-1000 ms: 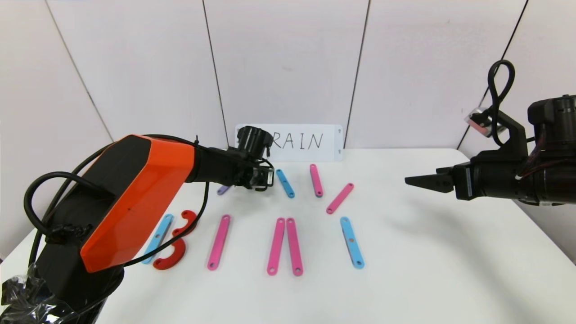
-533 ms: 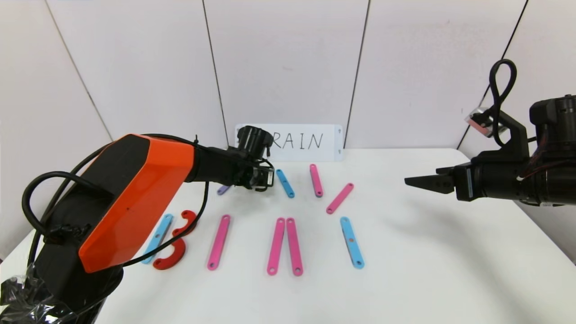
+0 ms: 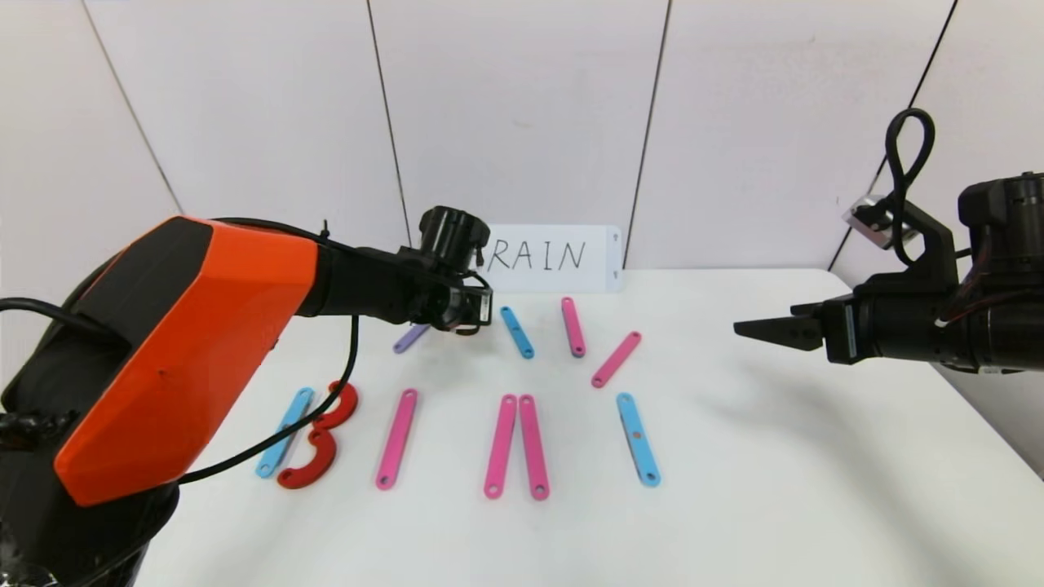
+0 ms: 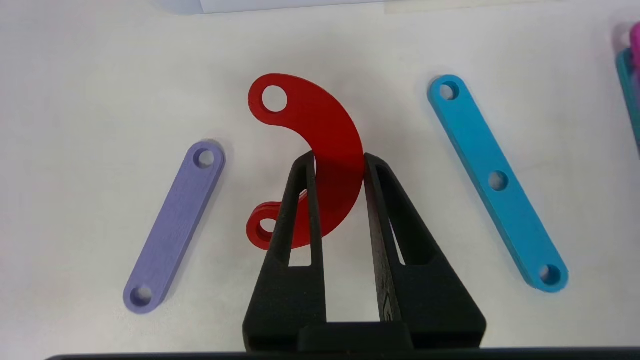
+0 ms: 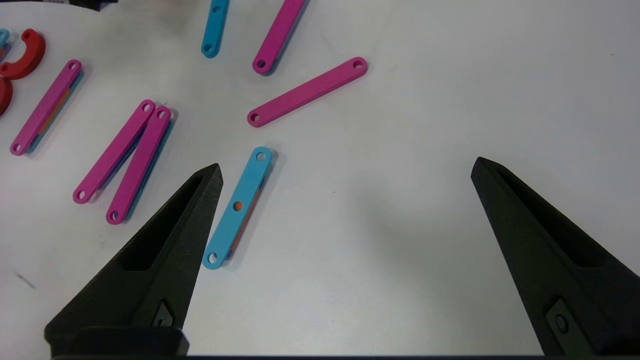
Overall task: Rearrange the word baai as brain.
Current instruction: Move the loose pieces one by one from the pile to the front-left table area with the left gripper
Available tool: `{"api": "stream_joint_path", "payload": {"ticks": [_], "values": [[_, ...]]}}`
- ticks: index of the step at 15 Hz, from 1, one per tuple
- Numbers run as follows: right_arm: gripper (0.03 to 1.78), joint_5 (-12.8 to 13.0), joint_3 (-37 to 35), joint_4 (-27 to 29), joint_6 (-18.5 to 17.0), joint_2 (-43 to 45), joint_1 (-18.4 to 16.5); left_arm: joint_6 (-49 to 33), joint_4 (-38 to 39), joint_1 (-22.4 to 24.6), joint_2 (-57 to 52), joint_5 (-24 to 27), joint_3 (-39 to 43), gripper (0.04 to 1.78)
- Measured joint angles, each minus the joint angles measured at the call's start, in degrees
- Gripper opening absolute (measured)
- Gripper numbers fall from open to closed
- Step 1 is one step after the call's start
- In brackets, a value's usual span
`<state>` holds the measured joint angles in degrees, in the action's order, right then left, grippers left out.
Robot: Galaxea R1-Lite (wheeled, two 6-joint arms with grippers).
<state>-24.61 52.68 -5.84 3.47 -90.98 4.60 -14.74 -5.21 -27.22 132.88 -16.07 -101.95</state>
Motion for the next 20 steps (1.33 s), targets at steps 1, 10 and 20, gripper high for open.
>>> {"api": "stream_joint_path", "payload": {"ticks": [1, 10, 20], "values": [[1.74, 0.0, 0.1, 0.0, 0.0, -0.1, -0.1, -0.5, -0.2, -0.4, -1.3, -1.0, 1.5, 0.30], [1.74, -0.2, 0.2, 0.0, -0.1, -0.4, -0.7, -20.2, -22.7, -5.4, -9.8, -3.5, 5.3, 0.30], [1.74, -0.5, 0.5, 0.0, -0.2, -0.7, -1.6, -24.7, -26.1, -6.6, -11.1, 0.3, 10.5, 0.30]]}}
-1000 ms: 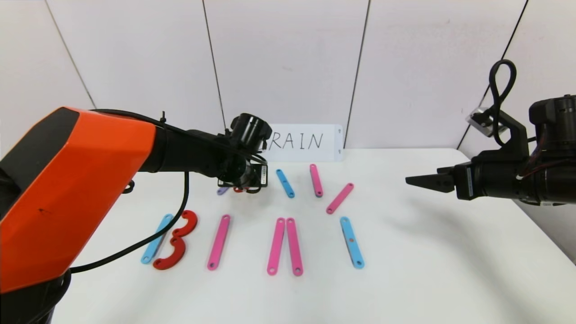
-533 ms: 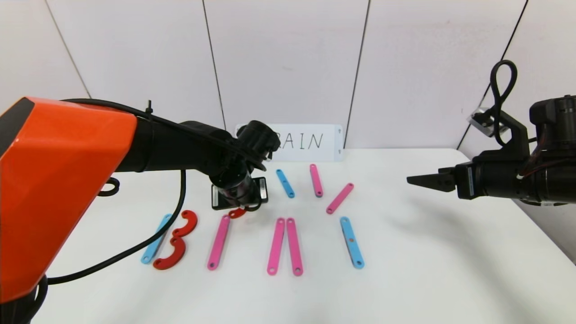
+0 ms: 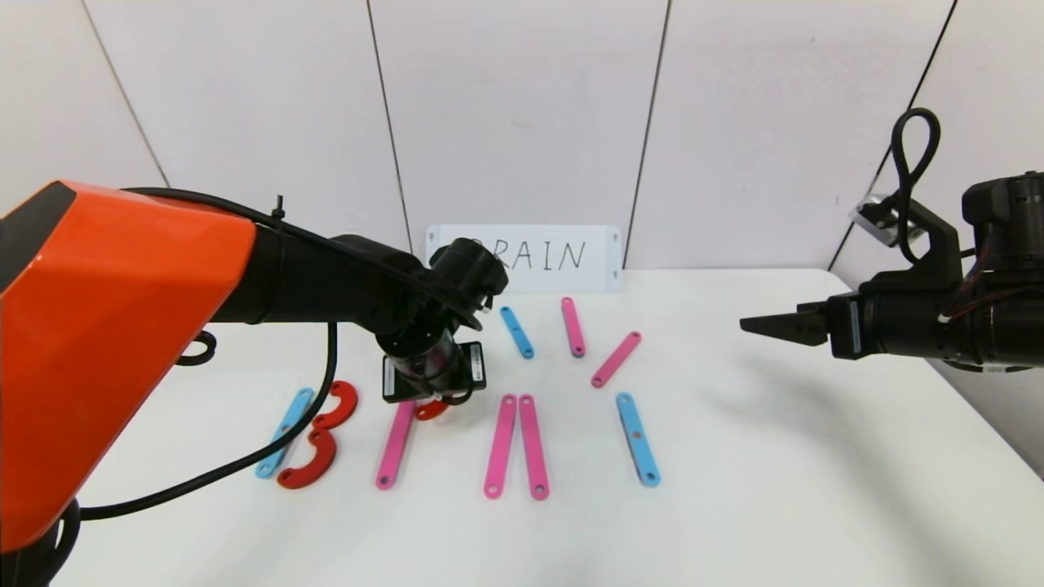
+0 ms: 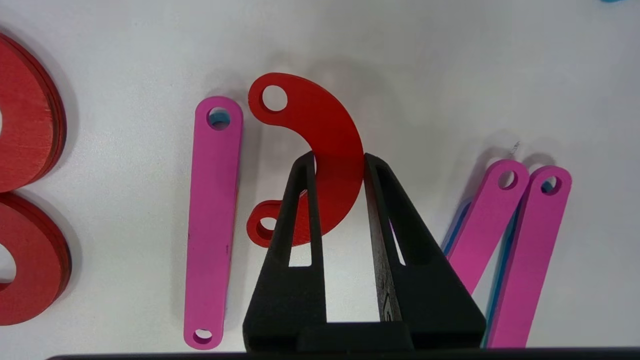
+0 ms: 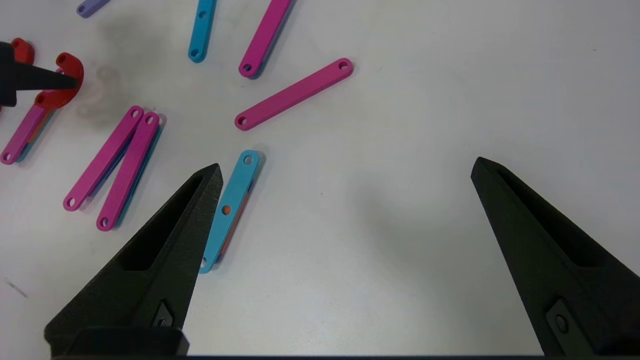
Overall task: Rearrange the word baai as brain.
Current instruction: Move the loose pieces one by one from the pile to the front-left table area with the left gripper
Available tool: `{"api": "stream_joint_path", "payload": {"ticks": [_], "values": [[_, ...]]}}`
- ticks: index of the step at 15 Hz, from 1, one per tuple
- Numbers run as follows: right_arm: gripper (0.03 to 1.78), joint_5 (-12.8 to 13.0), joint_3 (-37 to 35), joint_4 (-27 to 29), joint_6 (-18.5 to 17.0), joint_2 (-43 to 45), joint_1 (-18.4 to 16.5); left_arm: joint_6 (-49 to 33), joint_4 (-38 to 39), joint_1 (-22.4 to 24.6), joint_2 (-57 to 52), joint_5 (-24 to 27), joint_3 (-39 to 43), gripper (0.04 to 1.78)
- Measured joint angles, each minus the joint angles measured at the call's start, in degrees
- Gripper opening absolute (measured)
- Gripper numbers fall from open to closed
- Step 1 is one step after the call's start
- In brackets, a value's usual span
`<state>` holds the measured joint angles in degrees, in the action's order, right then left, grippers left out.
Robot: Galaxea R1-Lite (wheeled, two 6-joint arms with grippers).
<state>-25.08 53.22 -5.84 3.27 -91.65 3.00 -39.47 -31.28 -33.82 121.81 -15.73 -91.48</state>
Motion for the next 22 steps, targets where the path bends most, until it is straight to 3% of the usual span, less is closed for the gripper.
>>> {"api": "stream_joint_path", "payload": {"ticks": [22], "values": [[1.74, 0.0, -0.1, 0.0, 0.1, -0.3, 0.0, 3.2, 0.8, 0.0, 1.2, 2.2, 1.3, 0.30]]}}
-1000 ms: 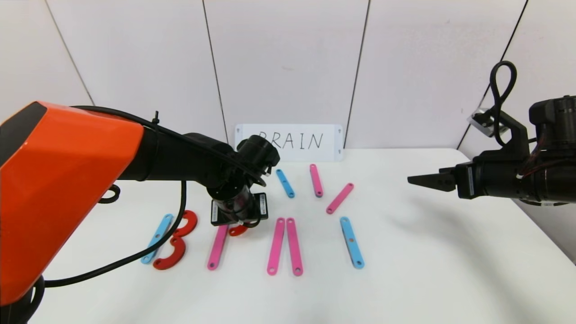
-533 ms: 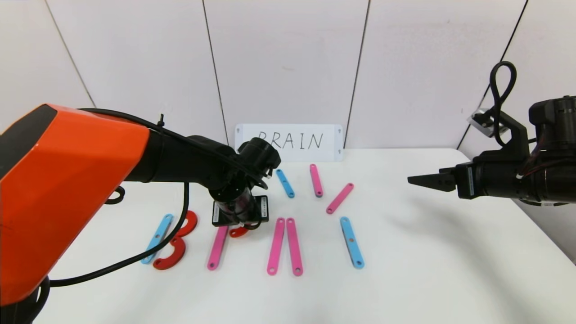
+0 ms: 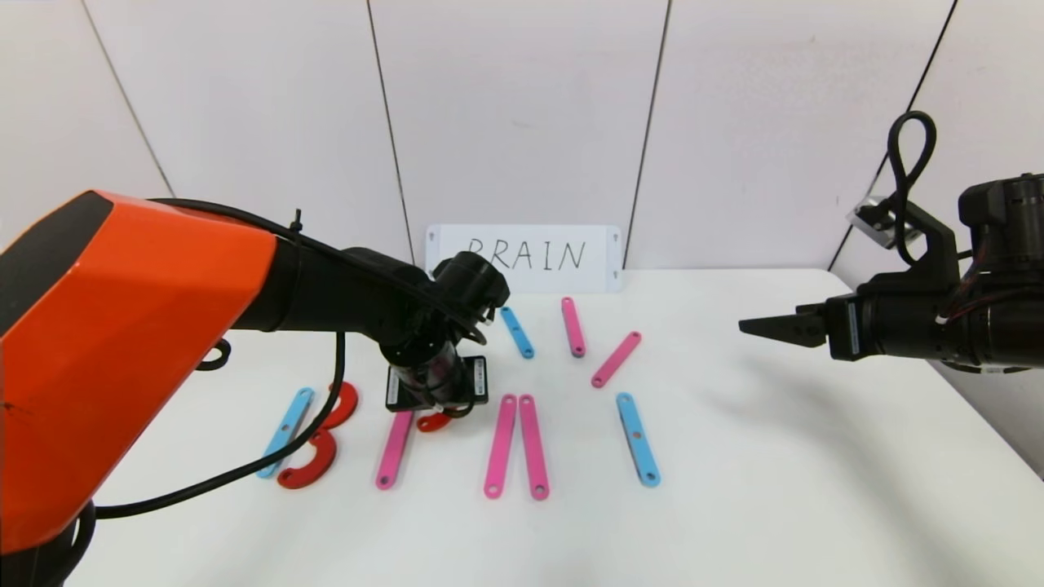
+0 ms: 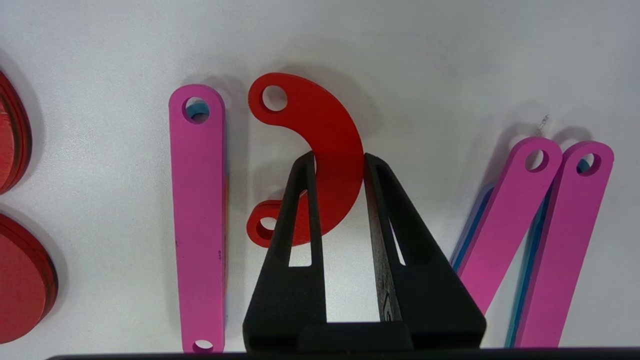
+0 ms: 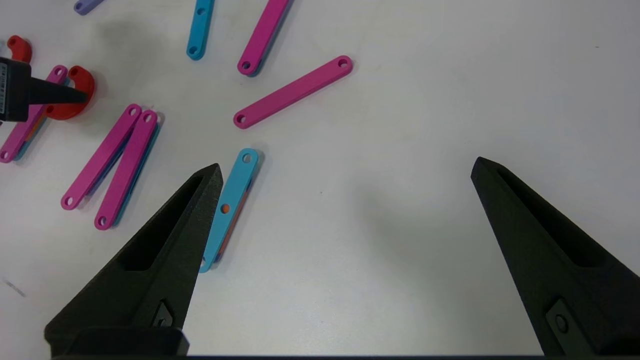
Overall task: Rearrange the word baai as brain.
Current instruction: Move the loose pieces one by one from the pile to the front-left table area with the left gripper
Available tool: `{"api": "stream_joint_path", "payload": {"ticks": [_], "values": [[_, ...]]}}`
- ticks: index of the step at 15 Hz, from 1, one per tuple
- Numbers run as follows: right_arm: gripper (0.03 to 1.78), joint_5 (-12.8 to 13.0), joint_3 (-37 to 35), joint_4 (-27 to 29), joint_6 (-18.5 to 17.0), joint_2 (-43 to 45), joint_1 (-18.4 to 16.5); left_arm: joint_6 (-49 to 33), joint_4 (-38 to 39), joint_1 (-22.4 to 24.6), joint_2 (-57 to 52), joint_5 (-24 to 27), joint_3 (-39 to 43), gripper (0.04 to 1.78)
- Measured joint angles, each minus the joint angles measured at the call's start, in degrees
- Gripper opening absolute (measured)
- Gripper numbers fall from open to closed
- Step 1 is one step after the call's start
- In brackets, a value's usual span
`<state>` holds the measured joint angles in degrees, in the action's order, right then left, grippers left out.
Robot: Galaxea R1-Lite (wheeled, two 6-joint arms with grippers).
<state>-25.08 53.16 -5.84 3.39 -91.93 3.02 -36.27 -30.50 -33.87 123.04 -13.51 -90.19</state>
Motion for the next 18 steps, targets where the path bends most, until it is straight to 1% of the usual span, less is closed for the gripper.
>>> {"api": "stream_joint_path", "payload": {"ticks": [2, 3, 5, 7, 9, 11, 13, 15, 18], "values": [[1.74, 0.0, 0.0, 0.0, 0.0, 0.0, 0.0, 0.2, 0.9, 0.1, 0.2, -0.2, 0.0, 0.32], [1.74, 0.0, 0.0, 0.0, 0.0, 0.0, 0.0, 0.7, 1.6, 0.2, 0.3, -0.2, 0.0, 0.35], [1.74, 0.0, -0.1, 0.0, 0.1, 0.0, 0.0, 1.3, 2.0, 0.2, 0.6, -0.2, -0.2, 0.50], [1.74, 0.0, -0.2, 0.0, 0.1, 0.0, 0.1, 1.9, 2.0, 0.4, 0.9, -0.2, -0.6, 0.77], [1.74, 0.0, -0.2, 0.0, 0.1, 0.0, 0.0, 2.0, 2.0, 0.6, 1.1, -0.1, -0.7, 1.13], [1.74, 0.0, -0.3, 0.0, 0.1, 0.0, 0.0, 2.2, 2.0, 0.6, 1.2, -0.1, -0.9, 1.43], [1.74, 0.0, -0.3, 0.0, 0.1, 0.0, 0.1, 2.2, 2.0, 0.5, 1.2, 0.1, -1.5, 1.63], [1.74, 0.0, -0.4, 0.0, 0.6, 0.0, 0.1, 2.2, 2.0, 0.5, 1.2, 0.1, -2.1, 1.73], [1.74, 0.0, -0.5, 0.0, 0.9, 0.0, 0.1, 2.2, 2.0, 0.4, 1.1, 0.1, -3.0, 1.75]]}}
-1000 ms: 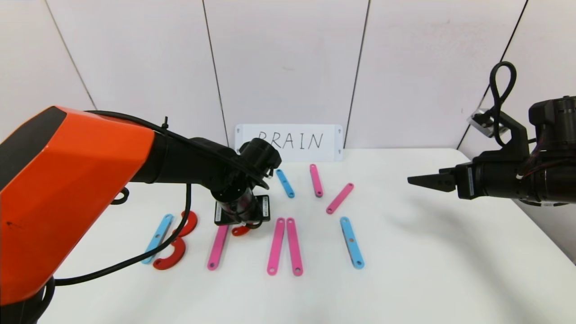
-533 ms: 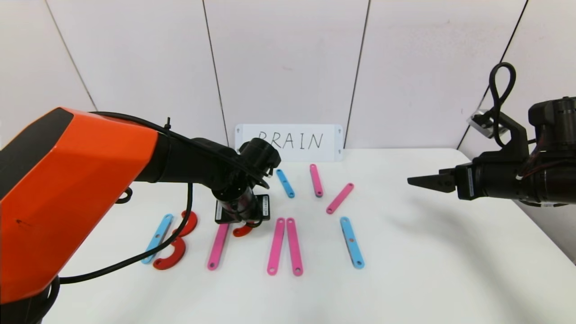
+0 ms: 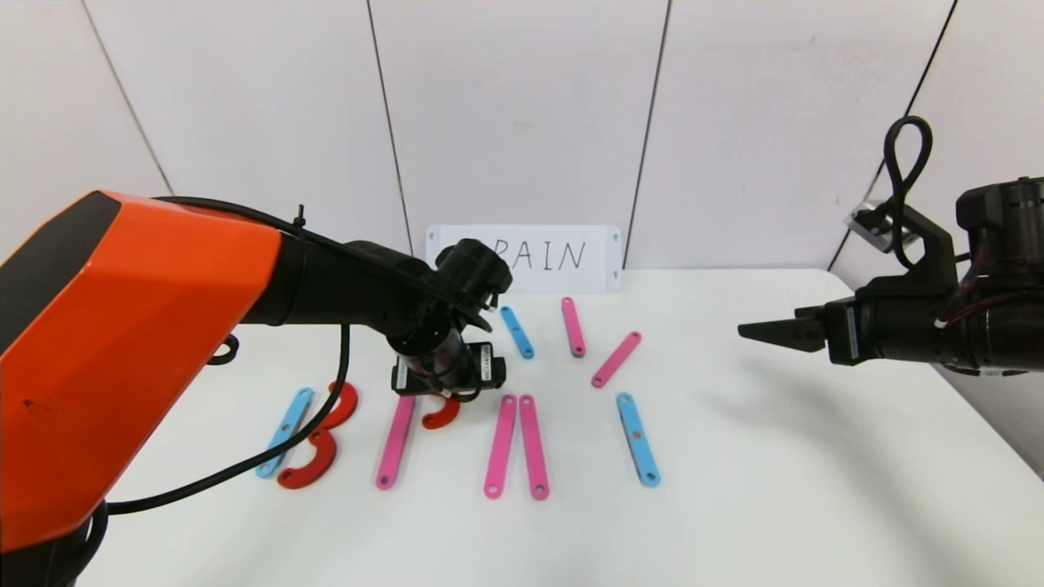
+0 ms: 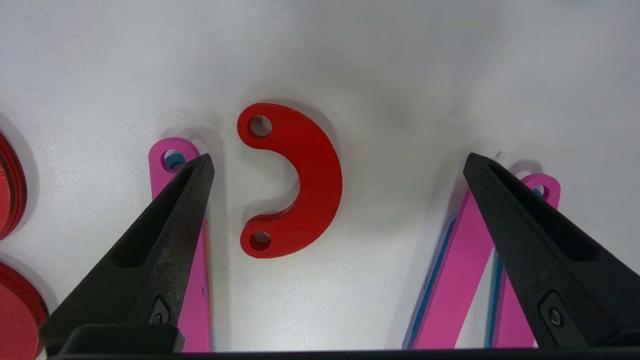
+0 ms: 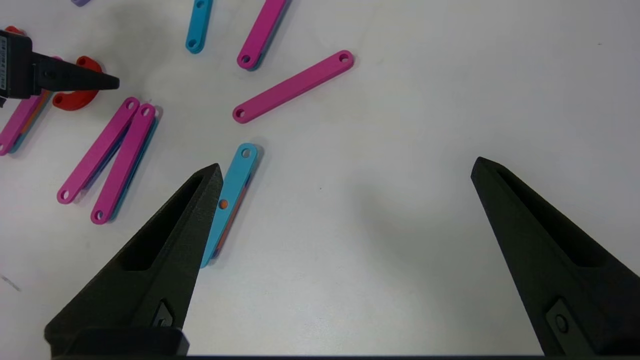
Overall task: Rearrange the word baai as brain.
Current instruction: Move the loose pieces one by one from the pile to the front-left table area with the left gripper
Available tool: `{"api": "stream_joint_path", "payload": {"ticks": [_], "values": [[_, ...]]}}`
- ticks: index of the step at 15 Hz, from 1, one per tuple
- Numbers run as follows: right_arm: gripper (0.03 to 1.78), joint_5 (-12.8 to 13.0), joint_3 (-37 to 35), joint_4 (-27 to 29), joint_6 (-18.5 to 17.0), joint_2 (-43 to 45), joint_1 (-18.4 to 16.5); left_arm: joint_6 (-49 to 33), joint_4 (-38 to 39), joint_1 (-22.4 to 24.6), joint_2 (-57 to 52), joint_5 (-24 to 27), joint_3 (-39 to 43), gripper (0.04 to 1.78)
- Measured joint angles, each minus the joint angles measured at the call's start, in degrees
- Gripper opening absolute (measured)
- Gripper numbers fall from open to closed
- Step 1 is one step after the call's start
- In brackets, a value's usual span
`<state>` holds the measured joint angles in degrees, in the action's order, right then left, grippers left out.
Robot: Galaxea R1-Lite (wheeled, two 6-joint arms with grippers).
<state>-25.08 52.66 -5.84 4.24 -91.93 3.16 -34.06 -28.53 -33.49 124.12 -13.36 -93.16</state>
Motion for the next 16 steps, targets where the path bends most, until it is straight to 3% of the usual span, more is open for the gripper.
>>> {"api": "stream_joint_path", "payload": {"ticks": [3, 7, 11, 16], "values": [[1.74, 0.0, 0.0, 0.0, 0.0, 0.0, 0.0, 1.0, 0.0, 0.4, -0.3, 0.0, -1.0, 1.75], [1.74, 0.0, 0.0, 0.0, 0.0, -0.1, 0.0, 8.4, 0.1, 4.6, -0.6, 0.4, -3.3, 1.75], [1.74, 0.0, 0.1, 0.0, 0.0, -0.2, 0.0, 19.5, 3.2, 11.2, -0.2, 8.6, -4.4, 1.75], [1.74, 0.1, 0.0, -0.7, 0.0, -0.4, 0.0, 22.3, 8.5, 15.0, 3.4, 10.1, -7.5, 1.75]]}}
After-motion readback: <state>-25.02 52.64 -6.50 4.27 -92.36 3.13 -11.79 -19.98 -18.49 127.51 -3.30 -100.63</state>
